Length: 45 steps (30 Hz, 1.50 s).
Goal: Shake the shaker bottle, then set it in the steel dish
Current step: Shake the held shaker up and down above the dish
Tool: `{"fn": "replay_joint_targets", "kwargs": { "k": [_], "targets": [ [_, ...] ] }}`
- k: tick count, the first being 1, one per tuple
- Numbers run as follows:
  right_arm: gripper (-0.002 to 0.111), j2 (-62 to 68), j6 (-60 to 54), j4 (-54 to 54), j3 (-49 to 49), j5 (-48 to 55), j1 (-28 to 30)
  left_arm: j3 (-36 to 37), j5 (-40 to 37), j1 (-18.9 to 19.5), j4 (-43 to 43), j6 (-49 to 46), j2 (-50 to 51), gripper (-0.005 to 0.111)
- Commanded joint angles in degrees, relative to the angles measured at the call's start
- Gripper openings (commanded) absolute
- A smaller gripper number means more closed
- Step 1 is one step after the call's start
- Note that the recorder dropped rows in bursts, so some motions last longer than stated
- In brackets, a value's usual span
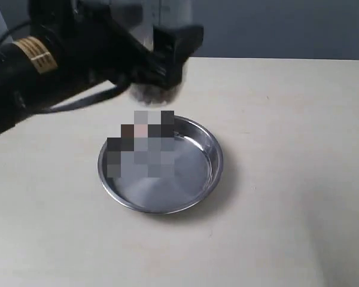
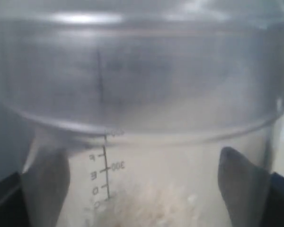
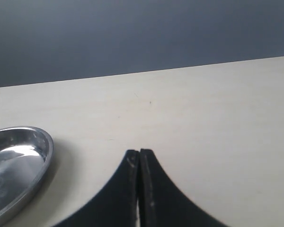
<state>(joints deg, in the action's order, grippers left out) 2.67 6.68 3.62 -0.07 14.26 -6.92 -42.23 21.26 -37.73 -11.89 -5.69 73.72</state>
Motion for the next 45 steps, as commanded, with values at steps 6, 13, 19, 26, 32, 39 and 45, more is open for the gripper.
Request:
{"fn": "replay_joint_targets", "kwargs": {
  "k": [6, 13, 19, 26, 32, 39, 45],
  "targets": [
    [-0.001, 0.3, 0.0, -0.1, 0.1, -0.7, 0.1, 0.9, 2.7, -0.7, -4.1, -1.9, 0.3, 0.0],
    [-0.001, 0.3, 0.0, -0.1, 0.1, -0.9, 0.1, 1.1, 5.1, -2.5, -2.8, -1.0, -0.1, 0.0],
    [-0.001, 0.3, 0.0, -0.1, 0.1, -0.9, 0.1, 4.6, 8.2, -2.2, -1.3, 0.1, 5.5, 0.0],
    [-0.001, 0.3, 0.0, -0.1, 0.1, -0.9, 0.1, 7.7, 3.4, -0.1, -6.5, -3.3, 10.6, 0.0],
    [-0.001, 0.3, 0.0, -0.1, 0.1, -0.7, 0.1, 1.6, 7.7, -0.8, 1.4, 1.1, 0.6, 0.0],
    [-0.001, 0.3, 0.0, -0.1, 0.1, -0.7, 0.1, 10.3, 7.0, 0.2, -5.2, 1.2, 9.6, 0.0],
    [-0.001, 0.3, 0.0, -0.1, 0.1, -0.7, 0.1, 5.7, 11.8, -1.9, 6.1, 6.6, -0.2, 0.0]
  ]
}}
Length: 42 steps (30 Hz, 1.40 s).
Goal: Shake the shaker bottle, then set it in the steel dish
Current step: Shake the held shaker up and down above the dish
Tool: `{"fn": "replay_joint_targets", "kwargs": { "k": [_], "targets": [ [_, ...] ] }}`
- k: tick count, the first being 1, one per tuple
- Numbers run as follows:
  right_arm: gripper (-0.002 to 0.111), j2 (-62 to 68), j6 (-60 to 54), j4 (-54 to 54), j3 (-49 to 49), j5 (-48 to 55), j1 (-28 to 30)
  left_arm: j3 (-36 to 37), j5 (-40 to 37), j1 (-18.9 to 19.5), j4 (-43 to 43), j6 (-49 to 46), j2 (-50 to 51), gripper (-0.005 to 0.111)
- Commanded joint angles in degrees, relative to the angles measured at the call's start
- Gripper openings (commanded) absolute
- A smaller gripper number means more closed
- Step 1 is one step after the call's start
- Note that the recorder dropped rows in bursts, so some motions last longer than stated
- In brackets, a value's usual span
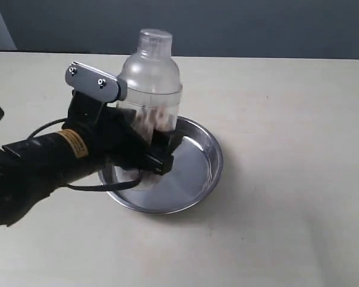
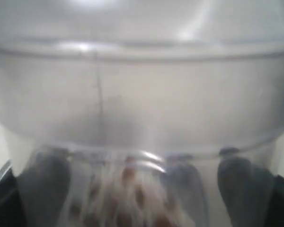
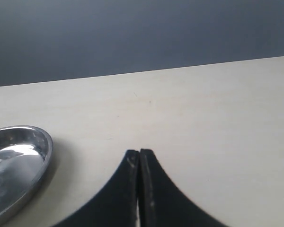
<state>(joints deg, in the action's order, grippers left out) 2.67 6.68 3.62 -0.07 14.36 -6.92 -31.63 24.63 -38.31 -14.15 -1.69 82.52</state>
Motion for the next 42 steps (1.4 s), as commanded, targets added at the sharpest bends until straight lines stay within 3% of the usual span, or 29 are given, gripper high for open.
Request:
{"fn": "replay_joint_targets", "kwargs": {
  "k": [1, 4, 7, 13, 16, 19, 22, 24, 26, 28, 31, 34, 35, 37, 38, 40, 42],
  "targets": [
    [-0.001, 0.3, 0.0, -0.1, 0.1, -0.8, 0.1, -5.2, 7.1, -1.3, 8.2, 1.7, -9.8, 0.0],
    [-0.001, 0.3, 0.0, -0.1, 0.1, -1.0, 0.1, -2.1, 1.5, -1.1, 1.6, -2.9, -4.2, 0.0],
    [-0.001, 0.3, 0.0, -0.1, 0.1, -1.0, 0.1, 1.5, 3.4, -1.1, -4.1, -6.3, 1.6, 0.0],
    [-0.001, 0.3, 0.0, -0.1, 0.1, -1.0, 0.1, -6.2, 6.4, -2.1, 0.2, -6.3, -11.0, 0.0],
    [-0.001, 0.3, 0.0, -0.1, 0.1, -1.0, 0.1, -3.1, 1.7, -1.2, -3.7, -6.4, -6.8, 0.0],
    [-0.001, 0.3, 0.0, -0.1, 0.1, -1.0, 0.1, 1.3, 5.8, -1.2, -7.5, -3.4, -0.2, 0.0],
    [-0.001, 0.3, 0.0, -0.1, 0.1, -0.8, 0.1, -2.1, 11.1, -1.8, 1.0, -0.4, -5.9, 0.0],
    [-0.001, 0.3, 0.0, -0.1, 0.1, -0.8, 0.1, -5.5, 10.2, -1.8, 3.1, -0.5, -10.6, 0.0],
    [-0.001, 0.3, 0.0, -0.1, 0.1, -0.8, 0.1, -6.6, 5.1, -1.8, 1.5, -2.7, -12.0, 0.0],
    [-0.001, 0.3, 0.0, -0.1, 0.1, -0.8, 0.1, -3.2, 2.3, -1.5, -2.4, -8.0, -8.4, 0.0],
    [-0.001, 0.3, 0.0, -0.1, 0.1, -0.8, 0.1, 0.9, 10.4, -0.7, -9.0, -8.0, -2.6, 0.0],
    [-0.001, 0.3, 0.0, -0.1, 0.1, -0.8, 0.1, -4.9, 11.1, -1.3, 5.7, -5.3, -11.1, 0.0],
    [-0.001, 0.3, 0.0, -0.1, 0.1, -0.8, 0.1, -6.6, 9.3, -1.3, 5.8, -5.1, -12.8, 0.0],
    [-0.001, 0.3, 0.0, -0.1, 0.1, -0.8, 0.1, -4.5, 3.1, -0.7, -2.1, -7.2, -9.9, 0.0],
    [-0.001, 0.3, 0.0, -0.1, 0.1, -0.8, 0.1, 0.1, 4.7, -0.5, -5.4, -7.7, -2.0, 0.0],
    [-0.001, 0.3, 0.0, -0.1, 0.1, -1.1, 0.1, 0.8, 11.5, -0.9, -5.4, -7.1, 1.4, 0.0],
    [-0.001, 0.3, 0.0, -0.1, 0.1, -1.1, 0.1, -3.9, 11.5, -1.8, -0.7, -6.4, -6.9, 0.0]
  ]
}}
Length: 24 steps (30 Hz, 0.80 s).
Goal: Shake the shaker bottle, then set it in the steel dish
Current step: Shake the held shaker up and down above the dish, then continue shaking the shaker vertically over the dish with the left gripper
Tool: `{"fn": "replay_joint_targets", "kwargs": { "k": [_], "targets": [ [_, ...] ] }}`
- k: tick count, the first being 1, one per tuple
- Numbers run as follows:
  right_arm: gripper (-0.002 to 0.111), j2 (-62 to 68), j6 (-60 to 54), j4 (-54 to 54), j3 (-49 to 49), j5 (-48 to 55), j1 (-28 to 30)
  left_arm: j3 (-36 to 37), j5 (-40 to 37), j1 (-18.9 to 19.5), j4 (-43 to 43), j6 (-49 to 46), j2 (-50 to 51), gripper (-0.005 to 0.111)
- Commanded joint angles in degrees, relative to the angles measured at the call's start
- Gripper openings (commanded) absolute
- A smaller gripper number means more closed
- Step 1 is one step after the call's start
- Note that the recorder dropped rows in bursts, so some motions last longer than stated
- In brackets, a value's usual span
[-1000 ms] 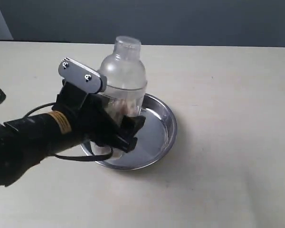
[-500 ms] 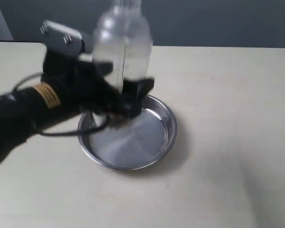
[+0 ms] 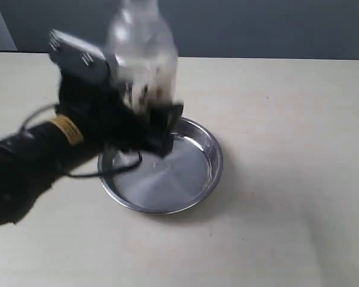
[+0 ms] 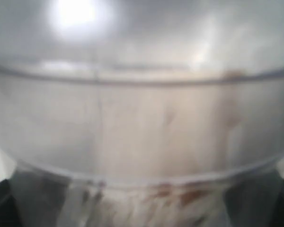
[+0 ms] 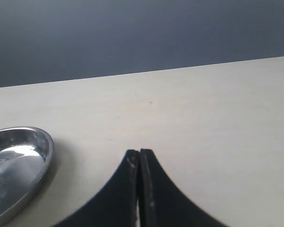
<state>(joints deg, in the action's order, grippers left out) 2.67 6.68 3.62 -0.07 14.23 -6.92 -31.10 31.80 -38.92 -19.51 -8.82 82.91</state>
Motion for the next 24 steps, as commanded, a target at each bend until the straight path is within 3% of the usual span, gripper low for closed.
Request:
{"fn": "replay_joint_targets", "kwargs": {
  "k": [1, 3, 6, 11, 14, 16, 19, 20, 21, 23, 24],
  "targets": [
    [-0.001, 0.3, 0.0, -0.1, 0.1, -0.9, 0.1, -6.7, 1.1, -1.2, 6.0, 0.8, -10.5, 0.0],
    [-0.001, 0.3, 0.0, -0.1, 0.1, -0.9, 0.1, -3.9, -4.0, -0.5, 3.3, 0.5, -6.3, 0.0],
    [-0.001, 0.3, 0.0, -0.1, 0.1, -0.9, 0.1, 2.2, 3.2, 0.3, -0.2, 1.6, 3.9, 0.0],
    [-0.001, 0.3, 0.0, -0.1, 0.1, -0.6, 0.1, -1.9, 3.4, -1.6, 14.2, 8.8, -6.9, 0.0],
    [-0.001, 0.3, 0.0, -0.1, 0.1, -0.6, 0.1, -2.6, -1.5, -1.0, 14.9, 5.5, -8.5, 0.0],
    [-0.001, 0.3, 0.0, -0.1, 0.1, -0.6, 0.1, -1.9, -3.6, 2.2, 7.2, -2.9, -8.1, 0.0],
    [-0.001, 0.3, 0.0, -0.1, 0.1, -0.6, 0.1, -1.0, 0.6, 9.0, -20.1, -7.6, -6.8, 0.0],
    [-0.001, 0.3, 0.0, -0.1, 0.1, -0.6, 0.1, -1.0, -0.3, 10.0, -19.9, -6.2, -6.8, 0.0],
    [-0.001, 0.3, 0.0, -0.1, 0.1, -0.6, 0.1, -1.1, -3.5, 10.0, -11.6, -3.2, -7.2, 0.0],
    [-0.001, 0.3, 0.0, -0.1, 0.1, -0.6, 0.1, -1.2, -8.5, 7.1, 16.1, 10.8, -8.4, 0.0],
    [-0.001, 0.3, 0.0, -0.1, 0.1, -0.6, 0.1, -1.2, -9.0, 5.7, 26.0, 15.3, -8.7, 0.0]
  ]
}}
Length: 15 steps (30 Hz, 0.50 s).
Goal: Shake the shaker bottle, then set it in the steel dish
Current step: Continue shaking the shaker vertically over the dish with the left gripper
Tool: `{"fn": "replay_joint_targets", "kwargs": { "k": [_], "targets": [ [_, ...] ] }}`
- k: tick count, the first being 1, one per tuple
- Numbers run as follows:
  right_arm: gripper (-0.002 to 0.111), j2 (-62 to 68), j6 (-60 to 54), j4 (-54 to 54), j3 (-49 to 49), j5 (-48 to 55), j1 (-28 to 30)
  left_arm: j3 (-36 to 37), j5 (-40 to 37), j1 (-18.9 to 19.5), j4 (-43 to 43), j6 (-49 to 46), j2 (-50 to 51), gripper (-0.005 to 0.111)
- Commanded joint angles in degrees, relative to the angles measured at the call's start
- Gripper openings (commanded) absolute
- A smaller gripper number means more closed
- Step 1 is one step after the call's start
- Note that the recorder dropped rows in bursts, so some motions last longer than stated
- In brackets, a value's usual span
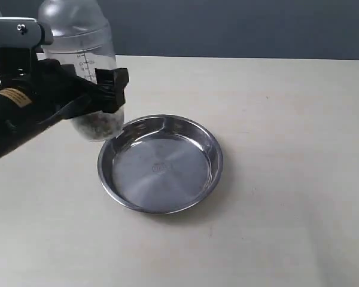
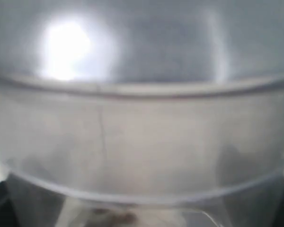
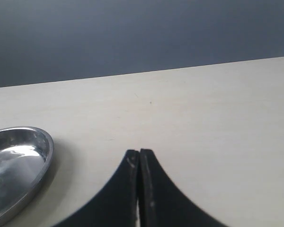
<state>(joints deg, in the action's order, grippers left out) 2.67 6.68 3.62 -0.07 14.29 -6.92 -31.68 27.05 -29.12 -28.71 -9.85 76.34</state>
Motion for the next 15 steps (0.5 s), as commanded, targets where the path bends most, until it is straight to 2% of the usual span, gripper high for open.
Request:
{"fn": "replay_joint_targets", "kwargs": {
  "k": [1, 2, 4, 5, 6, 8, 9, 10, 12, 13, 14, 15],
  "targets": [
    [-0.001, 0.3, 0.0, -0.1, 0.1, -0.7, 0.1, -0.3, -3.9, -4.0, 38.8, 16.6, -2.2, 0.0],
    [-0.001, 0.3, 0.0, -0.1, 0.1, -0.7, 0.1, -0.1, -2.9, -2.5, 31.6, 13.5, -1.8, 0.0],
    [-0.001, 0.3, 0.0, -0.1, 0.1, -0.7, 0.1, 0.1, 1.2, 0.5, 3.6, 7.7, 0.5, 0.0],
    [-0.001, 0.3, 0.0, -0.1, 0.1, -0.7, 0.1, 0.1, 1.2, 0.7, -3.0, 8.5, 1.6, 0.0],
    [-0.001, 0.3, 0.0, -0.1, 0.1, -0.7, 0.1, 0.0, -0.9, -0.2, 1.0, 9.8, 1.7, 0.0],
    [-0.001, 0.3, 0.0, -0.1, 0.1, -0.8, 0.1, -0.2, -6.0, -5.3, 28.7, 14.9, 1.3, 0.0],
    [-0.001, 0.3, 0.0, -0.1, 0.1, -0.8, 0.1, -0.1, -6.4, -7.4, 36.2, 16.2, 1.3, 0.0],
    [-0.001, 0.3, 0.0, -0.1, 0.1, -0.8, 0.1, 0.4, -5.3, -7.3, 34.9, 15.2, 1.8, 0.0],
    [-0.001, 0.3, 0.0, -0.1, 0.1, -0.8, 0.1, 1.8, 0.8, -4.4, 13.3, 10.3, 3.7, 0.0],
    [-0.001, 0.3, 0.0, -0.1, 0.1, -0.8, 0.1, 2.0, 3.2, -3.6, -0.8, 10.5, 5.2, 0.0],
    [-0.001, 0.3, 0.0, -0.1, 0.1, -0.8, 0.1, 1.9, 2.1, -4.2, -0.4, 10.5, 5.3, 0.0],
    [-0.001, 0.3, 0.0, -0.1, 0.1, -0.8, 0.1, 1.7, -0.1, -5.2, 10.7, 10.8, 5.3, 0.0]
  ]
}}
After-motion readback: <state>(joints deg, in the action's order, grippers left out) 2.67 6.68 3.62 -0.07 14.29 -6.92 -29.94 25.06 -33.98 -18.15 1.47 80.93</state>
